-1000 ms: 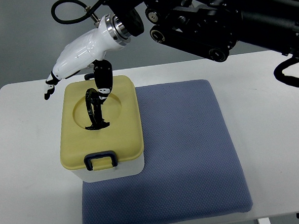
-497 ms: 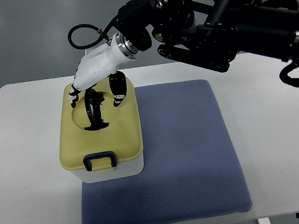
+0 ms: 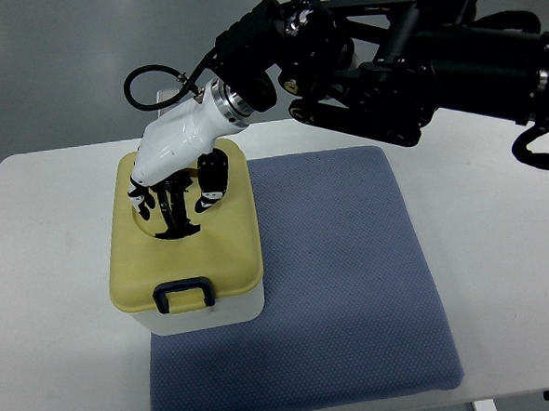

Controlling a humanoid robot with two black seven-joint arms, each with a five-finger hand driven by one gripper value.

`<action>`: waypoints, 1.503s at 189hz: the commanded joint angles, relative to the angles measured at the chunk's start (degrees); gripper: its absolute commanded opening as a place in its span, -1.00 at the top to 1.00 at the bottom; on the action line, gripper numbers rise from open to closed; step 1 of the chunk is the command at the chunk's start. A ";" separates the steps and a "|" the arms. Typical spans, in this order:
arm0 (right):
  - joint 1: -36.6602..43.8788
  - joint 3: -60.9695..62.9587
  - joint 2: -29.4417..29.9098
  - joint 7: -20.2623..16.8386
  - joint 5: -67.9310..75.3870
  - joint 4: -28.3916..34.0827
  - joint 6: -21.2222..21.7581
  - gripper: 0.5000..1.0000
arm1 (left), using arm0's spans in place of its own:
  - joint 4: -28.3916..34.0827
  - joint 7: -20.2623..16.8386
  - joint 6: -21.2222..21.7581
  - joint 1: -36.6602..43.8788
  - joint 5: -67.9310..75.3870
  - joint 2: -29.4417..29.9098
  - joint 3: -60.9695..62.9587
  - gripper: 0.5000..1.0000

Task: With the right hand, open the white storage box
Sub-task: 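Lower the right hand and close its fingers around the black lid handle, then lift the yellow lid off the box with the right hand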

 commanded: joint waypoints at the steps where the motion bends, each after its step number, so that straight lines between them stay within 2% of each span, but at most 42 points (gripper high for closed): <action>1: -0.48 0.00 0.00 -0.09 -0.11 0.01 -0.05 0.16 | 0.08 0.06 0.00 0.00 0.00 0.00 0.00 -1.00; 24: -0.83 -0.09 0.00 -0.09 -0.11 0.01 -0.05 0.39 | -0.01 -0.03 0.00 0.00 0.00 0.00 0.00 -1.00; 59: -1.00 0.00 0.00 -0.09 -0.11 0.01 -0.05 0.57 | 0.08 -0.03 0.00 0.00 0.00 0.00 0.00 -1.00; 94: -1.18 0.00 0.00 -0.09 -0.02 -0.08 -0.05 1.00 | -0.01 0.06 0.00 0.00 0.00 0.00 0.00 -1.00; 214: -0.74 0.88 0.00 0.09 0.25 -0.08 0.22 1.00 | -0.01 -0.03 0.00 0.00 0.00 0.00 0.00 -1.00; 284: 2.51 4.66 0.00 0.09 1.13 -0.43 1.01 1.00 | -0.01 -0.03 0.00 0.00 0.00 0.00 0.00 -1.00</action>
